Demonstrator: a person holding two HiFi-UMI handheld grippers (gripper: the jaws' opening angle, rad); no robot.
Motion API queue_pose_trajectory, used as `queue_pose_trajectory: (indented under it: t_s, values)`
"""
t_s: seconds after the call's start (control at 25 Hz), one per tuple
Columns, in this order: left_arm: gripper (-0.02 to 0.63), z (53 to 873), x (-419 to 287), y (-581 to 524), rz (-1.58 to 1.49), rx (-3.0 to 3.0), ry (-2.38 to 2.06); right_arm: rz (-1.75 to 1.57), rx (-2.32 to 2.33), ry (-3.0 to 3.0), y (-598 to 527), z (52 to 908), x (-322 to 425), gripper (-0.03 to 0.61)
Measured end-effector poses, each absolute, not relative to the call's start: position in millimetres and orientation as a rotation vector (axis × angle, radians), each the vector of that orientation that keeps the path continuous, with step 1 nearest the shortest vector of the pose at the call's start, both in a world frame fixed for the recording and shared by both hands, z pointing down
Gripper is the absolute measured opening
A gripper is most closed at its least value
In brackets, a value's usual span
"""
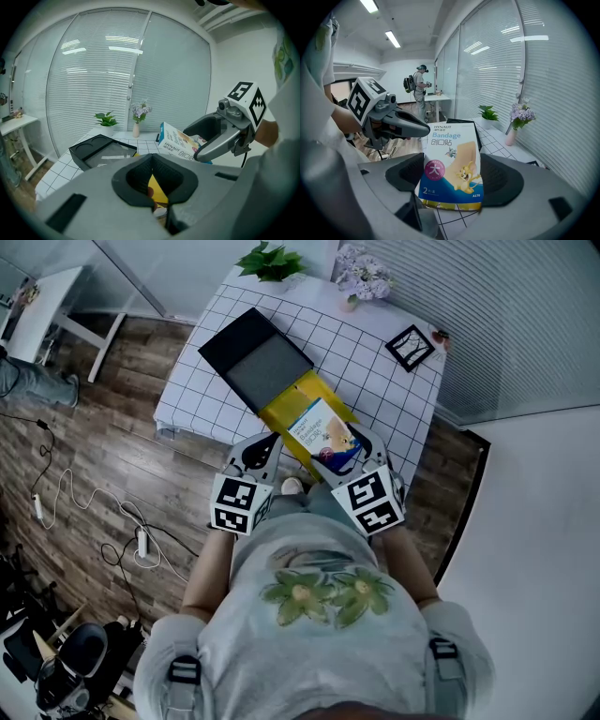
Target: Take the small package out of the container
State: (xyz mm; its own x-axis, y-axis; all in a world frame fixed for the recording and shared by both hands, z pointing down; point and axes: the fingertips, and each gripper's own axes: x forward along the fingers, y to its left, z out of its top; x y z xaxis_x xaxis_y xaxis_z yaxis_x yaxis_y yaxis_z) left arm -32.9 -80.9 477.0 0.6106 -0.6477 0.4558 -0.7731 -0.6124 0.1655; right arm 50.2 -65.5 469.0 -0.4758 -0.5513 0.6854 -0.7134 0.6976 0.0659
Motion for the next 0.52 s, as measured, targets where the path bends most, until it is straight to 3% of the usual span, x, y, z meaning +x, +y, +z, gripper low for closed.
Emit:
queue_pose_trajectory:
  t_s: [0.52]
  values:
    - [0.006, 477.6, -34.7, -71.4, 0.496, 2.486, -1.155, 0.297, 0.957, -2.204, -56.0, 472.9, 51.4, 0.353]
